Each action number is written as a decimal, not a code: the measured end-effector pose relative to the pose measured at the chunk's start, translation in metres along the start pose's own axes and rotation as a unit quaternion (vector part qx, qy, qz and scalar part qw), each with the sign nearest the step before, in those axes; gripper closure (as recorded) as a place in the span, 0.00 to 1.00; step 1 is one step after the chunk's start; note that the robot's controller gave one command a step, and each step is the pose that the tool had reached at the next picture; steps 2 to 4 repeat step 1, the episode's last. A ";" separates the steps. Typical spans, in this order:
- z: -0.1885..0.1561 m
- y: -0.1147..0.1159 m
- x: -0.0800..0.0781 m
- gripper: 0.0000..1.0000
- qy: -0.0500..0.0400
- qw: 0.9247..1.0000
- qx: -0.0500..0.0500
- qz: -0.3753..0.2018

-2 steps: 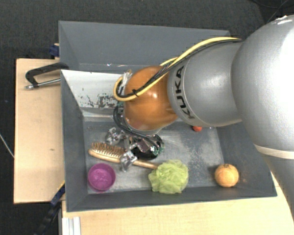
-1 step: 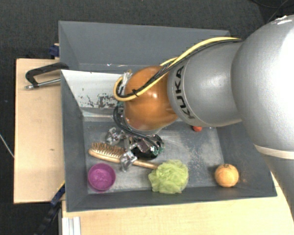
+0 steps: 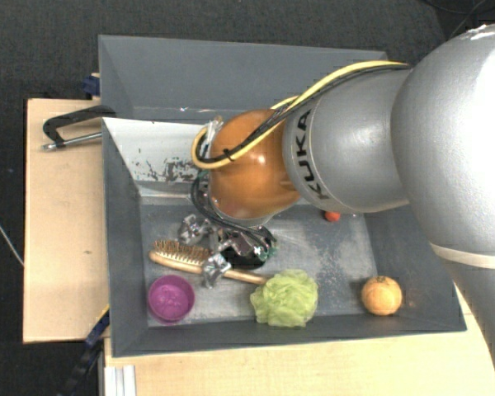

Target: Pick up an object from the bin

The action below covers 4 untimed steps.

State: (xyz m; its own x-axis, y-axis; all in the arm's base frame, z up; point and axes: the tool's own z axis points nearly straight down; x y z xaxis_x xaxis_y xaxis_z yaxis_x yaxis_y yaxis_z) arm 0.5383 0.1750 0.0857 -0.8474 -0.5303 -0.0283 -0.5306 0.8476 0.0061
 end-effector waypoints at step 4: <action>-0.015 0.000 0.001 1.00 0.007 1.000 0.001 -0.001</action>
Offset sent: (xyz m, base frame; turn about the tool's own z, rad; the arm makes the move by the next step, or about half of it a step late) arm -0.0001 -0.0001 0.0366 -0.0001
